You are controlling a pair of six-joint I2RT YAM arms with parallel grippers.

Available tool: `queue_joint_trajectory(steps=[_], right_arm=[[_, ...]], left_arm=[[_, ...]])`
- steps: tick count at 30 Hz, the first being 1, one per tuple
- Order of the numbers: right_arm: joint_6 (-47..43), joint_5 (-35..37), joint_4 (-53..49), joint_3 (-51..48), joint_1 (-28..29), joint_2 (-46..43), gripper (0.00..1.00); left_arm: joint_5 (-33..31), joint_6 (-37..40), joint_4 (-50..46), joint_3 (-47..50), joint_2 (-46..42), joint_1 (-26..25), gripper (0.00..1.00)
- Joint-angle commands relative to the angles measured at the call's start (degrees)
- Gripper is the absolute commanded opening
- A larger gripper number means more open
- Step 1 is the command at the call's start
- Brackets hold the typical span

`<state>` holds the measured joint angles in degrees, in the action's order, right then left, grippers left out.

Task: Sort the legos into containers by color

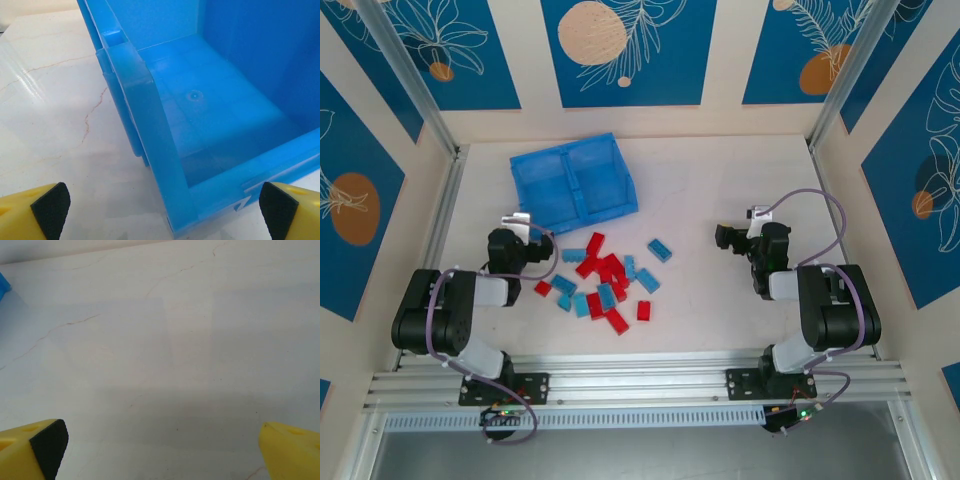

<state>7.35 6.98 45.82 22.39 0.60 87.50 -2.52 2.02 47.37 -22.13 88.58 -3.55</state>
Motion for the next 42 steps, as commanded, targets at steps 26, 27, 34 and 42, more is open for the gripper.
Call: queue_joint_trajectory(steps=[26,27,34,42], right_arm=[[24.5,1.7,-67.9,24.3,8.6,-25.6,0.94],[25.0,0.0,-71.0,25.7,10.4,-25.3,0.94],[20.3,-2.3,-79.3,33.2,26.6,-16.3,0.96],[5.6,6.3,-81.4,47.0,33.2,9.7,0.94]], left_arm=[[-8.6,-2.7,-15.5,-0.1,-18.3,-2.2,1.00],[-9.0,-4.4,-20.3,-0.5,-22.3,-2.5,1.00],[1.8,-12.7,-60.6,-14.6,-46.1,-14.7,1.00],[14.9,-1.9,-84.3,-26.6,-51.4,-24.4,1.00]])
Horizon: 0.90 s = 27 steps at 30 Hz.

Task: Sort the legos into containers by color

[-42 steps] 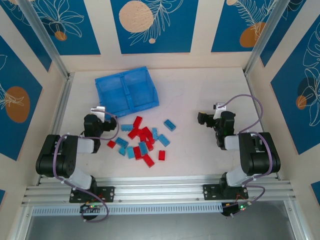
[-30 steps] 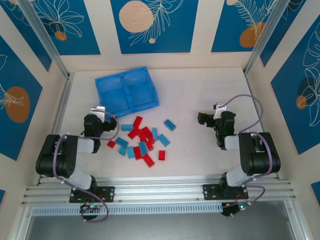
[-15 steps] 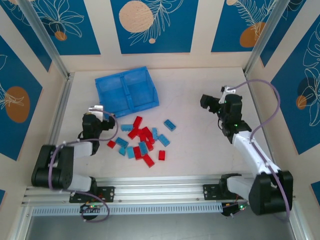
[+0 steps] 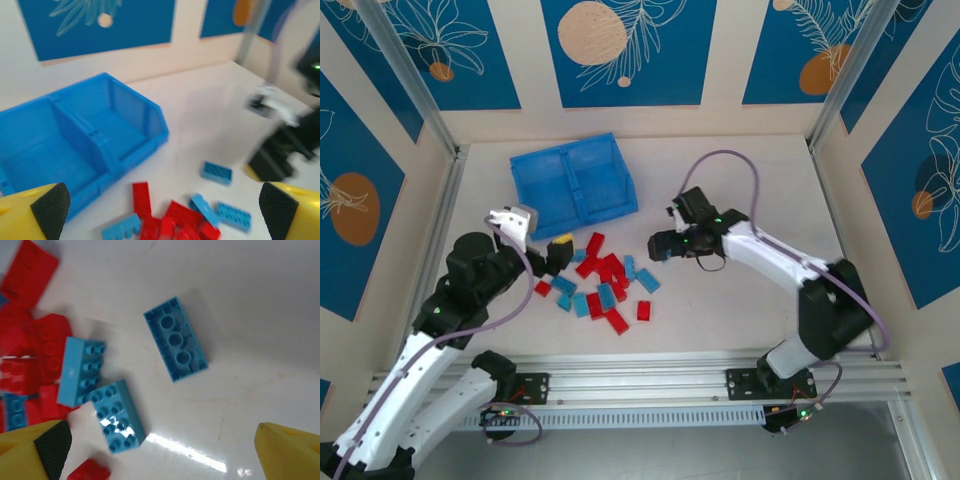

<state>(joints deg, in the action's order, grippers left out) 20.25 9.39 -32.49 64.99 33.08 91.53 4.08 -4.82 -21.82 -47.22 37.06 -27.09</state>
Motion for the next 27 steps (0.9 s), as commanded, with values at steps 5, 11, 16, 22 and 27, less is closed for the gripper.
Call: queue_joint_trajectory(steps=[5,11,16,22,27], right_arm=[[-12.2,7.9,-2.3,11.5,0.0,17.6,0.84],[-13.8,4.3,-3.2,15.6,-0.4,23.4,0.49],[-11.7,3.2,-2.7,13.0,-0.3,17.7,0.20],[-9.2,3.6,-1.6,14.6,3.3,3.9,0.20],[-5.7,2.9,7.4,18.9,6.8,1.4,0.21]], left_arm=[[16.8,11.3,-20.3,-0.9,1.5,-1.8,1.00],[14.3,12.2,-15.7,4.2,-1.8,-2.0,1.00],[10.3,13.1,-13.9,5.4,-3.4,-1.9,1.00],[3.6,11.7,-12.9,6.4,-4.2,-1.9,1.00],[-2.4,9.5,-12.3,6.4,-4.9,-1.9,1.00]])
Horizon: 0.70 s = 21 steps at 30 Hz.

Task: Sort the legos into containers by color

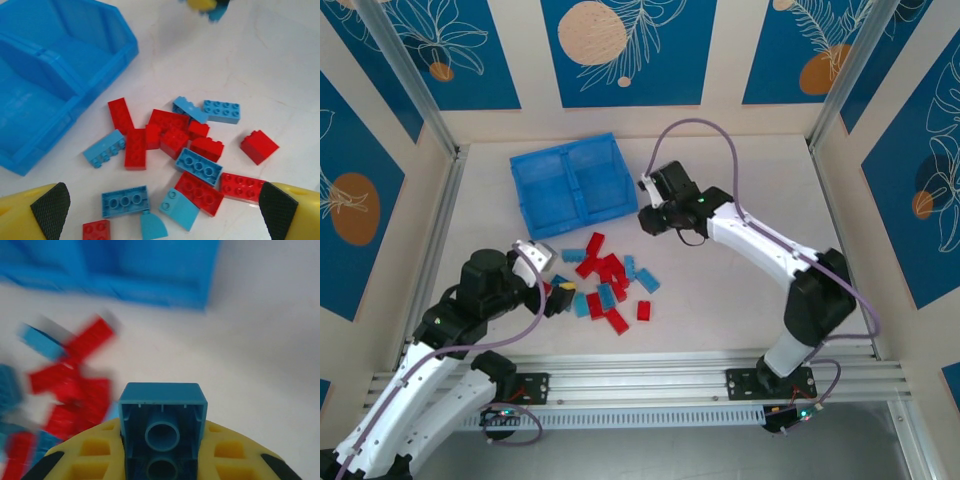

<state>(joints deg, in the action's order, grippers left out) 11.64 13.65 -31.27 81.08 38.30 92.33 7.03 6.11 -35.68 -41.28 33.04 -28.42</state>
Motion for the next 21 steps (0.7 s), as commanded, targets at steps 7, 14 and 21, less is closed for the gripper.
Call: queue_joint_trajectory(steps=[7,14,21], right_arm=[[2.7,5.4,5.7,23.3,1.2,20.4,0.20],[4.2,3.8,-3.7,49.7,0.3,42.6,0.20],[6.8,2.5,-8.4,65.1,-0.6,55.9,0.22]], left_arm=[[-9.1,-3.8,1.7,0.1,-2.0,-0.6,1.00],[-13.1,-4.7,1.4,-0.1,-1.9,-0.6,1.00],[-13.7,-4.0,1.6,0.2,-2.6,-0.5,1.00]])
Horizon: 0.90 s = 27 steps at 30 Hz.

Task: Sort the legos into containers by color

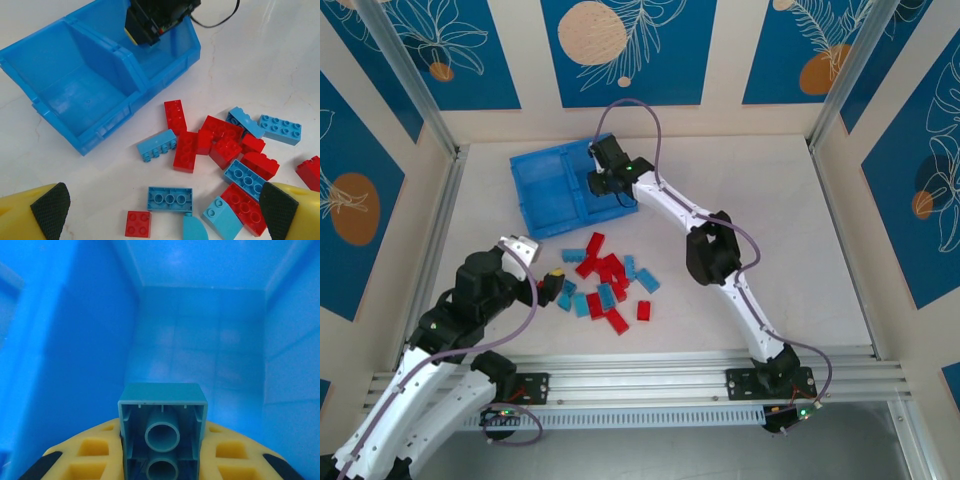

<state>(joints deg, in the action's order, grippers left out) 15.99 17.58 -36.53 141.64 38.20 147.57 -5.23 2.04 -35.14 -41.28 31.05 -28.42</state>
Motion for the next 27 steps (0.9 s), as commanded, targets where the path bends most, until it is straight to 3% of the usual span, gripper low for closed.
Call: queue_joint_trajectory(steps=[1,6,14,20,27], right_arm=[[3.0,-2.1,-3.1,4.7,-0.7,1.0,0.26],[3.8,-3.5,-5.0,5.1,-0.7,-0.7,0.47],[3.3,-7.7,-7.0,-2.0,-0.5,-13.4,0.47],[2.6,-17.5,-6.3,-21.4,-0.2,-33.7,0.47],[2.8,-22.1,3.0,-56.8,3.8,-64.9,0.54]], left_arm=[[-1.4,0.1,1.1,0.1,-0.6,-0.5,1.00],[-1.7,0.9,0.8,0.3,-0.2,-0.5,1.00],[-1.7,0.3,0.7,0.1,1.8,-0.6,1.00],[-5.6,-8.7,-2.9,-3.2,4.8,-0.6,1.00],[-2.1,-26.2,-5.6,-7.6,12.7,-0.6,1.00]])
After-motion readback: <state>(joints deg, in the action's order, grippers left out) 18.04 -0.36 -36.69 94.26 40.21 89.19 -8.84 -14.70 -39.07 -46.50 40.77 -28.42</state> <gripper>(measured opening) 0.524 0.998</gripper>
